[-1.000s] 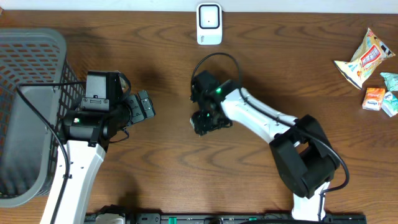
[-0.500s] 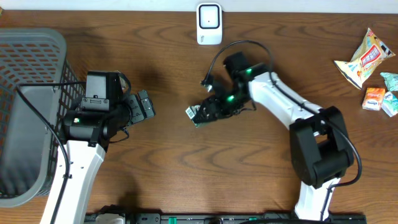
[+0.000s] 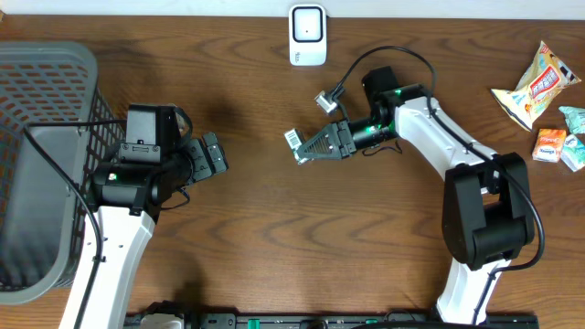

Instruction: Scan the item barcode

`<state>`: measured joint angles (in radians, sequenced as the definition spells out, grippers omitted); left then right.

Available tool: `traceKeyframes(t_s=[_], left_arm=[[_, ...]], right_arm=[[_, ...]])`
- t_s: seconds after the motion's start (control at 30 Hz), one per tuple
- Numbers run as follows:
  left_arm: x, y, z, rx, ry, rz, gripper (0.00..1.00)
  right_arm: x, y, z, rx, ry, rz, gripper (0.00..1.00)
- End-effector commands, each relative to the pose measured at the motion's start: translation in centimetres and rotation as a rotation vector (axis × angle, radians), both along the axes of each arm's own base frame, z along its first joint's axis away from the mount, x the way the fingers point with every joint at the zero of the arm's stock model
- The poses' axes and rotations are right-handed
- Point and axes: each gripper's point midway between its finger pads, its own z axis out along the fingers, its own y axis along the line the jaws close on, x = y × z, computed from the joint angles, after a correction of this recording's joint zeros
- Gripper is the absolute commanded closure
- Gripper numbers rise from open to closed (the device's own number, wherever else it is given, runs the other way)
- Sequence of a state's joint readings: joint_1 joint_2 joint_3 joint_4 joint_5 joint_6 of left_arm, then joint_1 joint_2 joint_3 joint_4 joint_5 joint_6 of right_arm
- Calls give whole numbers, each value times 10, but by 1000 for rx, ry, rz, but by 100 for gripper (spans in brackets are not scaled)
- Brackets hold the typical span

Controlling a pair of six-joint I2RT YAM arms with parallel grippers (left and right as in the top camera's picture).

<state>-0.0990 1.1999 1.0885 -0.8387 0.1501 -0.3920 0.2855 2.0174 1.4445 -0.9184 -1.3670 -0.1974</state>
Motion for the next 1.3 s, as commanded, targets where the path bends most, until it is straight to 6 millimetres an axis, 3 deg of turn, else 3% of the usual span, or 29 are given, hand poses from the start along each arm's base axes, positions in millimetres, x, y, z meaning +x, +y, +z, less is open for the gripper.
traceKeyframes(t_s=[0.0,1.0,1.17,1.27], left_arm=[[2,4,2,12,-6,10,2],[2,4,2,12,-6,10,2],[2,4,2,12,-6,10,2],[2,4,2,12,-6,10,2]], right_arm=[[5,-2,25,101,-40,-1,48],[5,-1,14,40,-64,0,50],[6,-1,-8,-97,-81,-5,50],[7,-5,-36,-280,-64,-27,51]])
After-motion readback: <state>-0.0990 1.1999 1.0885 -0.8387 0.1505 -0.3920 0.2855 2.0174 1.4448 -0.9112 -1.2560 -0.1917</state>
